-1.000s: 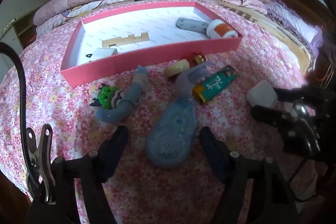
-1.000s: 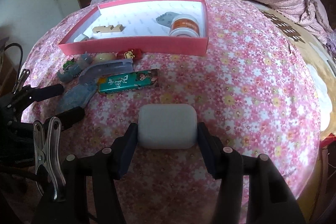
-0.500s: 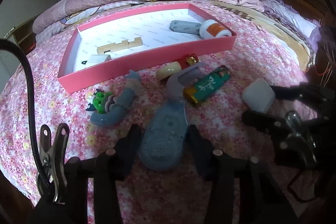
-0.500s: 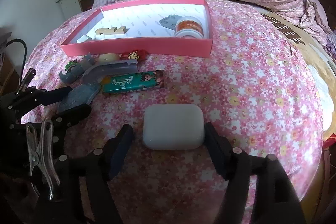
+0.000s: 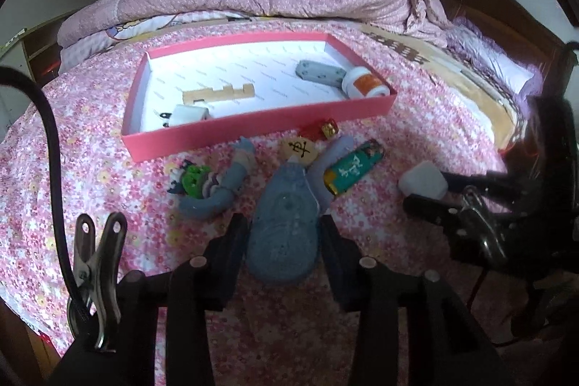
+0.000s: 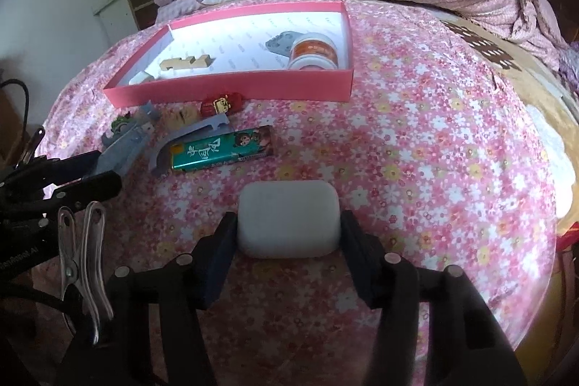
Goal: Organize rigid objects
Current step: 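Grasp the blue tape dispenser with the left gripper and lift it, then carry the blue dispenser into the tray with the left gripper while the right places the earbud case there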
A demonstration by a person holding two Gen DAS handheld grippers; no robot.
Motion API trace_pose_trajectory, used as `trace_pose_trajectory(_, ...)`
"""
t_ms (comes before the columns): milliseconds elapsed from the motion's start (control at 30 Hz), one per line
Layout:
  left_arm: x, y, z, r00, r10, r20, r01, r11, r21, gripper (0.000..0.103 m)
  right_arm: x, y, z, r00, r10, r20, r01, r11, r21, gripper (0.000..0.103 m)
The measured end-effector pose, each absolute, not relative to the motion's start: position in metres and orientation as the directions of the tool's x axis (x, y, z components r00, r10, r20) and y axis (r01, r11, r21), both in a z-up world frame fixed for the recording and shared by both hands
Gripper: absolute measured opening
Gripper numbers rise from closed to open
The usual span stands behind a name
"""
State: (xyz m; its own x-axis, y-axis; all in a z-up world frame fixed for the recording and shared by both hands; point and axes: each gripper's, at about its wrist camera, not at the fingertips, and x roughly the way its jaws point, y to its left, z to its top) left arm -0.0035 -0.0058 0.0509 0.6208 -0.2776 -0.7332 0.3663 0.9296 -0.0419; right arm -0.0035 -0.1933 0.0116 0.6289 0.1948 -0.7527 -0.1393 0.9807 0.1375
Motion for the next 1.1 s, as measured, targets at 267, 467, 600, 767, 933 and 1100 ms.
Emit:
trace_pose_trajectory(267, 0.002, 0.001, 0.063, 0.653, -0.271, -0.707, 0.336, 0.941, -0.05, 0.043, -0.005, -0.196, 0.018, 0.632, 0.287, -0.72, -0.171, 0.958, 0.231, 0.057)
trace_pose_trajectory(467, 0.019, 0.007, 0.074, 0.676, -0.259, -0.69, 0.315, 0.948, -0.048, 0.043, -0.002, -0.191, 0.028, 0.647, 0.299, -0.701, -0.205, 0.954, 0.219, 0.057)
trace_pose_trajectory(600, 0.036, 0.009, 0.082, 0.696, -0.251, -0.672, 0.301, 0.953, -0.045, 0.043, 0.008, -0.19, 0.041, 0.663, 0.311, -0.681, -0.223, 0.95, 0.218, 0.057)
trace_pose_trajectory(767, 0.059, 0.01, 0.09, 0.714, -0.233, -0.66, 0.28, 0.959, -0.036, 0.043, 0.024, -0.188, 0.053, 0.677, 0.324, -0.661, -0.236, 0.946, 0.221, 0.057)
trace_pose_trajectory(933, 0.083, 0.01, 0.091, 0.728, -0.202, -0.655, 0.235, 0.971, -0.039, 0.043, 0.04, -0.185, 0.061, 0.689, 0.327, -0.647, -0.242, 0.945, 0.219, 0.057)
trace_pose_trajectory(1100, 0.108, 0.014, 0.085, 0.728, -0.181, -0.662, 0.197, 0.979, -0.052, 0.043, 0.056, -0.179, 0.065, 0.688, 0.34, -0.641, -0.246, 0.94, 0.235, 0.057)
